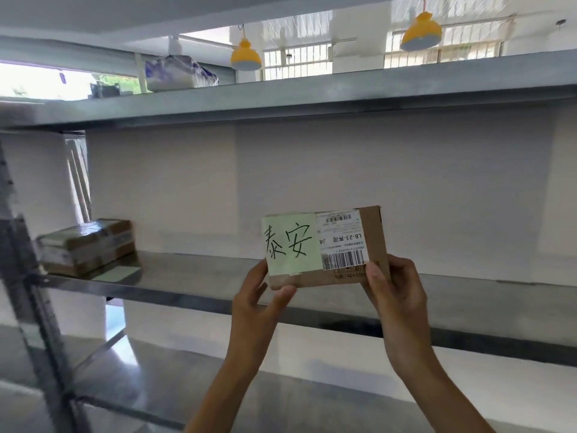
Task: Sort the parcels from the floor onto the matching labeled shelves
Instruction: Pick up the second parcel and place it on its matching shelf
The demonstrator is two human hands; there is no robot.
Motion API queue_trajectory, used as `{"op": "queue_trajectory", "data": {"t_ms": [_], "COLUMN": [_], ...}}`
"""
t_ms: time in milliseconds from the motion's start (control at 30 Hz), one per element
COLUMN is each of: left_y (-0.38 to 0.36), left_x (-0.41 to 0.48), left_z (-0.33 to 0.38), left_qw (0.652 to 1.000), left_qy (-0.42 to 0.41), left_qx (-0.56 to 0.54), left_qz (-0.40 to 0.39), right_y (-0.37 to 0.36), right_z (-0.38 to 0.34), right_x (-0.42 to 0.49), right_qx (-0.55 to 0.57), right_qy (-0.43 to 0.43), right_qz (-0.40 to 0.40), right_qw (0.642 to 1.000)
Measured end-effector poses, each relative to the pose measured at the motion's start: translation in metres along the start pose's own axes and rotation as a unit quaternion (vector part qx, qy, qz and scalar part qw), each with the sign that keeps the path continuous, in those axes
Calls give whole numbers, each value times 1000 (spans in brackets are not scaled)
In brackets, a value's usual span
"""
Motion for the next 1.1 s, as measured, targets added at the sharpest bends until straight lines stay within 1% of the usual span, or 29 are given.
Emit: {"op": "queue_trajectory", "data": {"t_ms": [133,233,433,567,800,967,1100], "left_y": [62,102,163,193,228,259,272], "left_x": [-2,-6,-4,2,21,54,91], "left_z": [-2,-3,-12,-21,-32,-40,-43], "left_qw": [999,999,997,996,996,996,997], "left_qy": [-1,3,14,26,37,32,28], "left_qx": [19,18,38,26,22,32,35], "left_qz": [34,43,68,82,82,74,56], "right_y": [-57,-94,-150,-174,-214,-246,-262], "right_z": [4,7,10,16,38,61,76], "right_x": [-26,-44,-70,-77,-75,-60,-36], "right_qx": [7,12,16,-12,-29,-20,-19], "right_qy": [-4,-15,-30,-45,-56,-55,-34], "right_qz": [1,-2,-21,-63,-91,-127,-144], "right_qw": [1000,1000,999,997,994,990,989]}}
Point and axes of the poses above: each hand's wrist, its own x-axis towards the middle knuckle, its own y-axis out of the back of the hand, z = x × y, the point moved 2 cm from there along x, towards the middle knuckle, and after that the axes turned 12 degrees about y, right-handed, at the moved point
